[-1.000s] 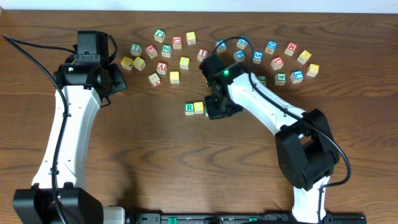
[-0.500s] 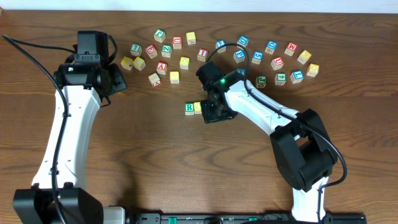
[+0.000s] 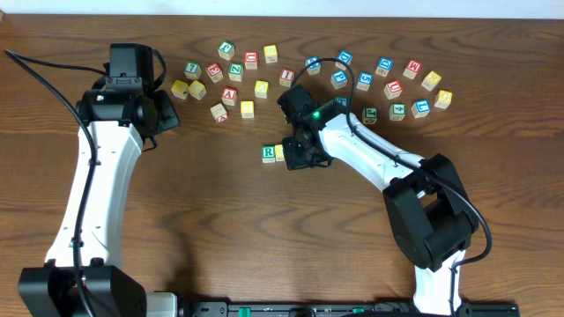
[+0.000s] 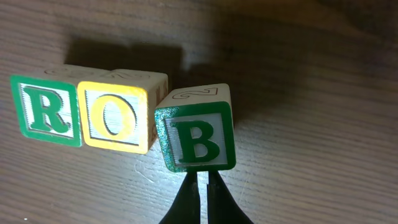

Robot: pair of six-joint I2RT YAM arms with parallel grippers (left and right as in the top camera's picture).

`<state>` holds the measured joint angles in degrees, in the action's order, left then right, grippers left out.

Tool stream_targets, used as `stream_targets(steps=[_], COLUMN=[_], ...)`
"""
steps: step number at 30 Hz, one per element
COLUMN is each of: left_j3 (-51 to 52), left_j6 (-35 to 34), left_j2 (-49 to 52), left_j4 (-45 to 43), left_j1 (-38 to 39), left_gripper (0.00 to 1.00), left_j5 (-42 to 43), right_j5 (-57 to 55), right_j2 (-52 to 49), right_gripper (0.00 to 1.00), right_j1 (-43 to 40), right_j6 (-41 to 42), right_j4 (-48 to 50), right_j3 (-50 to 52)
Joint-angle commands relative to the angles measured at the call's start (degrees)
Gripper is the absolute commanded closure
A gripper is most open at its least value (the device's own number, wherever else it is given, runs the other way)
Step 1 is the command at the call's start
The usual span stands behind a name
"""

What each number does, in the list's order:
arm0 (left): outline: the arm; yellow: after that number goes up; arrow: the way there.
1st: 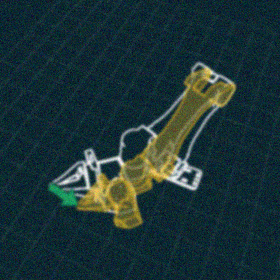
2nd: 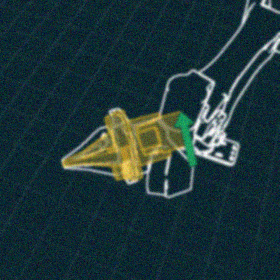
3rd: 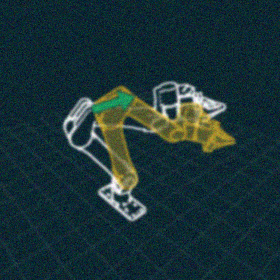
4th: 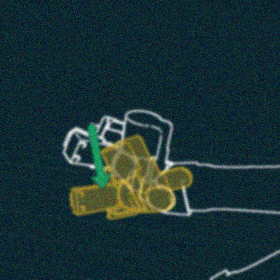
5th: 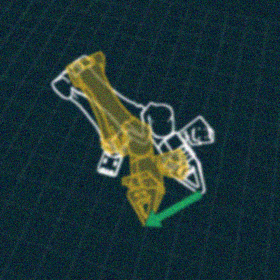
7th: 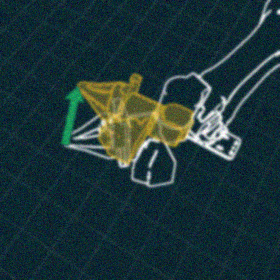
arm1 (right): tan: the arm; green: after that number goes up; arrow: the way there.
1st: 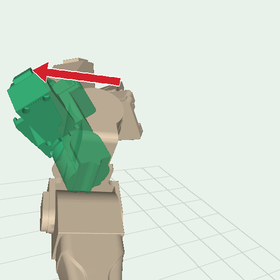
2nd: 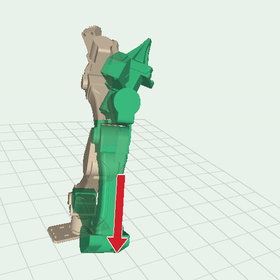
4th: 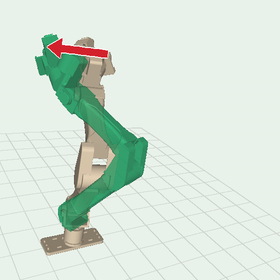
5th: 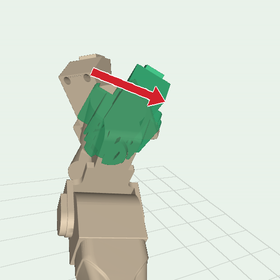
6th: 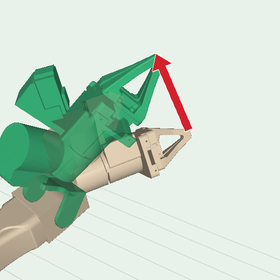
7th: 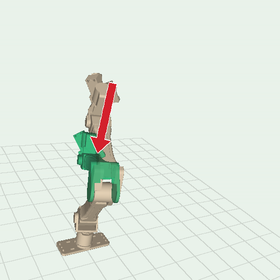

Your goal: Spell out ROBOT

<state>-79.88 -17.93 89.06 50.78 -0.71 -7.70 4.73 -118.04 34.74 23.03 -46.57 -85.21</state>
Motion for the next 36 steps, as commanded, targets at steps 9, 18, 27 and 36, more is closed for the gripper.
stream_targets(steps=[9,18,27,36], left_j3=[-0.96,-0.96,-0.96,-0.96], left_j6=[0.76,0.74,0.74,0.74], left_j2=[0.87,0.87,0.87,0.87], left_j4=[0.61,0.66,0.87,1.25], left_j1=[-0.24,-0.24,-0.24,-0.24], left_gripper=[0.40,0.40,0.40,0.40], left_j5=[-0.92,-0.92,-0.92,-0.92], right_j5=[0.35,1.70,1.70,2.16], right_j2=[-0.33,-0.33,-0.33,-0.31], right_gripper=[0.99,0.99,0.99,0.99], right_j1=[1.46,1.49,1.49,1.46], right_j6=[0.72,0.98,0.96,0.96], right_j4=[1.38,2.05,2.27,2.58], right_j3=[0.26,0.28,0.26,-0.07])
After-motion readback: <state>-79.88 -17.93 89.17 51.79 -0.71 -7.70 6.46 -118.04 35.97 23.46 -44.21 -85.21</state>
